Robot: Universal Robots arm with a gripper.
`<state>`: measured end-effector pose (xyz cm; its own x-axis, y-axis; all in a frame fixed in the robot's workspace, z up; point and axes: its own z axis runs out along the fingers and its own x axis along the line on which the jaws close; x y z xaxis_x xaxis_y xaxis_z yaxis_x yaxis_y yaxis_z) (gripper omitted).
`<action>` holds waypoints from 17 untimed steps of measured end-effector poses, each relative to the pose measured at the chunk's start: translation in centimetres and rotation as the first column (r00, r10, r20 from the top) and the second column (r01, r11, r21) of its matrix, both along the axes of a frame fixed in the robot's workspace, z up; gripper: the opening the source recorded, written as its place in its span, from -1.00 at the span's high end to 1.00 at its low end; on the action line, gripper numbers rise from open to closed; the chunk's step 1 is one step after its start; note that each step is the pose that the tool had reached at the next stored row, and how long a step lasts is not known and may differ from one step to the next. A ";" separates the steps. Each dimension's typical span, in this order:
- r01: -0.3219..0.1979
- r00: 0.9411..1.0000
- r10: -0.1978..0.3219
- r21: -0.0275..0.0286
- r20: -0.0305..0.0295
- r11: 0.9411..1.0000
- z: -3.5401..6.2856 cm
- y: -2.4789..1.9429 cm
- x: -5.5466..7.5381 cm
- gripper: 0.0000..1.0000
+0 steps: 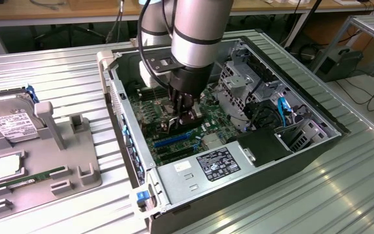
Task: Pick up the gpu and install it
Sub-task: 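Insert the gpu into the slot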
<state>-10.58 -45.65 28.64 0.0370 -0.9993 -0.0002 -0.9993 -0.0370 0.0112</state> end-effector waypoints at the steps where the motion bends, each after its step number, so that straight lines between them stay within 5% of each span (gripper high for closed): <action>1: -0.002 1.000 0.002 0.000 0.002 1.000 -0.11 0.00 0.0 0.47; 7: -0.010 1.000 0.010 0.000 0.011 1.000 -0.84 0.00 -0.1 0.47; 10: -0.001 1.000 0.001 0.000 0.011 1.000 -1.62 0.00 -0.5 0.47; 17: 0.048 0.999 -0.048 0.000 0.009 0.999 -1.72 0.00 -0.6 0.47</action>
<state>-11.18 -45.65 26.91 -0.0112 -0.9999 0.0004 -0.9999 0.0112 0.0022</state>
